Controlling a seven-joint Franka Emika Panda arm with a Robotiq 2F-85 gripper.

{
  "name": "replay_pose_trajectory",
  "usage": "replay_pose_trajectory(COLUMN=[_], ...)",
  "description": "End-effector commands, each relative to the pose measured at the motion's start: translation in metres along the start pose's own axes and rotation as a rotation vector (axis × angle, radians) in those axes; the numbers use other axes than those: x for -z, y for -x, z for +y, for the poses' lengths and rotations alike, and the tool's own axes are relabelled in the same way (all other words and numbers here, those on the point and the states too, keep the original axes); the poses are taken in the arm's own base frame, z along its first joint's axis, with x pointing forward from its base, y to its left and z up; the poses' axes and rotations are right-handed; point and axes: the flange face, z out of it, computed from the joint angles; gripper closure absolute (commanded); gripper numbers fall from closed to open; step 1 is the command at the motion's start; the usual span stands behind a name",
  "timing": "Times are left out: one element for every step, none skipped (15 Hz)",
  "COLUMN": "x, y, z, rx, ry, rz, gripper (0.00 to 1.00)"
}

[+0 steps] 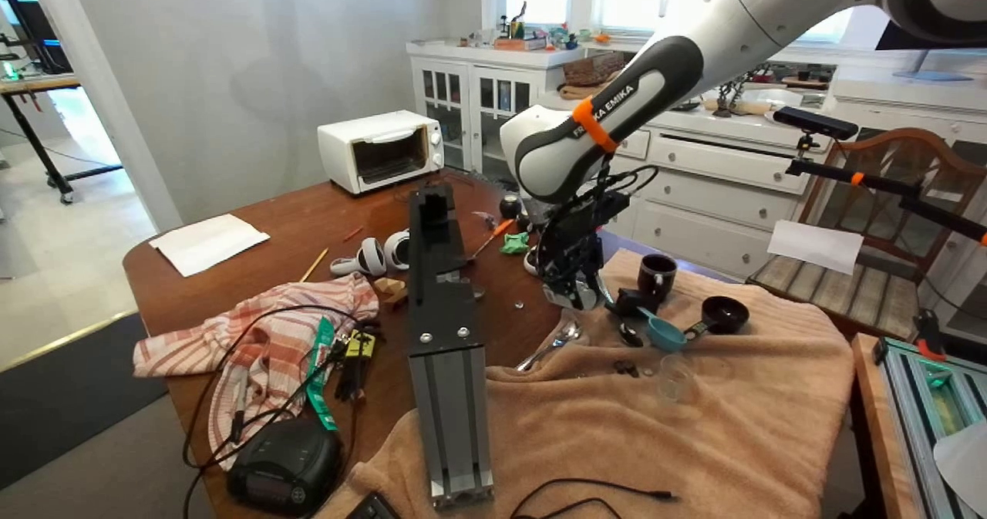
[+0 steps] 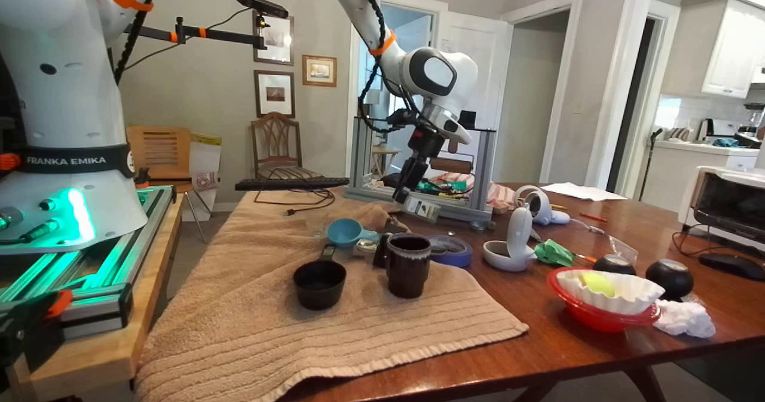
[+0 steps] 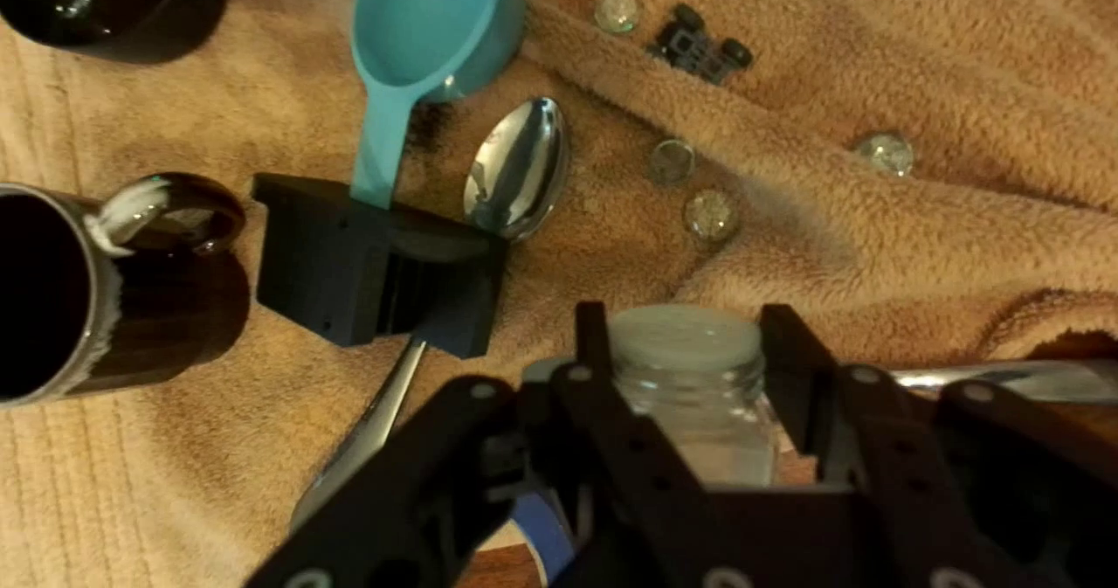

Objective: Move the small glass container to the right

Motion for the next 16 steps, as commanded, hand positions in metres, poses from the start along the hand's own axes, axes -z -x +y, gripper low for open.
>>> replay_pose_trajectory(x=[-0.004, -0.007, -0.01, -0.014, -0.016, -0.017, -0.019, -0.02, -0.02, -0.018, -0.016, -0.013, -0.012, -0.011, -0.011, -0.012], y=[-0.013, -0.016, -0.02, -0.024, -0.026, -0.028, -0.03, -0.031, -0.031, -0.031, -0.031, -0.029, -0.026, -0.023, -0.02, -0.019], z=[-0.005, -0.005, -0.005, -0.005, -0.004, -0.003, -0.002, -0.002, -0.001, 0.0, 0.001, 0.004, 0.005, 0.005, 0.005, 0.005], rx=[0.094, 0.119, 0.14, 0.163, 0.191, 0.23, 0.262, 0.297, 0.326, 0.326, 0.333, 0.334, 0.338, 0.347, 0.351, 0.348], ry=[0.115, 0.143, 0.163, 0.176, 0.187, 0.213, 0.233, 0.248, 0.265, 0.289, 0.315, 0.344, 0.362, 0.375, 0.387, 0.397], rz=[-0.049, -0.059, -0.07, -0.079, -0.086, -0.093, -0.1, -0.111, -0.127, -0.135, -0.151, -0.186, -0.221, -0.257, -0.29, -0.323], gripper=[0.79, 0.79, 0.79, 0.79, 0.79, 0.79, 0.79, 0.79, 0.79, 0.79, 0.79, 0.79, 0.79, 0.79, 0.79, 0.79])
